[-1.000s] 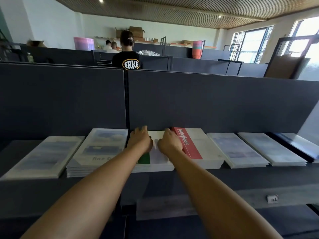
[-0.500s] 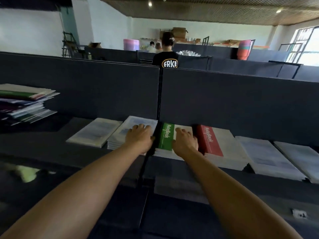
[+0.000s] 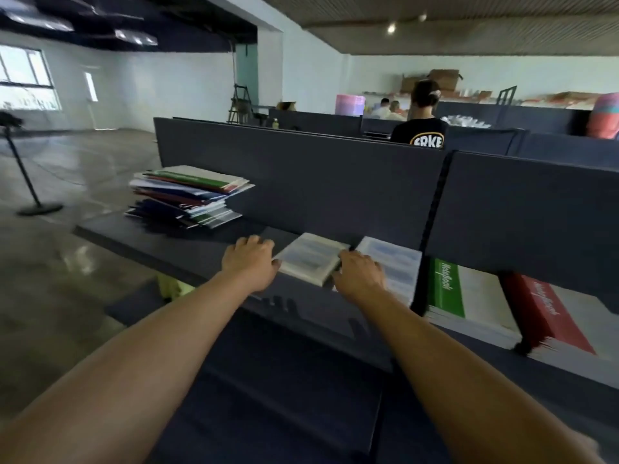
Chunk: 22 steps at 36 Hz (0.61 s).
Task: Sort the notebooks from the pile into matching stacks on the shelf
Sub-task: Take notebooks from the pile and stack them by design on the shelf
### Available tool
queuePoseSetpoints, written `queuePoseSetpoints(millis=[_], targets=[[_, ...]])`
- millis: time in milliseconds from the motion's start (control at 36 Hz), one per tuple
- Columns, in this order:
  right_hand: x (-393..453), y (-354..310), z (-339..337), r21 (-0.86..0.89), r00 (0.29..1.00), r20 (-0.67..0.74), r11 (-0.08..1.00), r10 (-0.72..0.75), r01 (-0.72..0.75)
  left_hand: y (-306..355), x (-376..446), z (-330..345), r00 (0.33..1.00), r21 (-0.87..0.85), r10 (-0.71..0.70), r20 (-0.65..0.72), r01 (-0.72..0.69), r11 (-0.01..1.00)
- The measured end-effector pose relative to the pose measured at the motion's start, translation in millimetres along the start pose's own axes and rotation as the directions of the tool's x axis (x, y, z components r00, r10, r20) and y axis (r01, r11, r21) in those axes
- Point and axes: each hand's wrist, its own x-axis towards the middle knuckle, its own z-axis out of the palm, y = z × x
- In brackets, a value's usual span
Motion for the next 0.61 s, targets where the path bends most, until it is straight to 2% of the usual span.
queuePoseSetpoints(millis=[167,333,611], targets=[[33,-81,5,0.005,1.000,-0.004,1.000,-0.007,0.007,-91,5,-13,0.998,0.023,-0.034,-0.054,0.036,0.999],[65,-153,11,-0.076,0.998,-0.045,0.996,-0.052,0.048,-176,15,-17,0.993,0.017,-0.108,-0.055,0.109,0.994],[124,-217,12,-0.099,0.997,-0.054,0.994,-0.051,0.046,-237,61,-13,0.992,-0.023,-0.082,-0.097,0.080,0.997]])
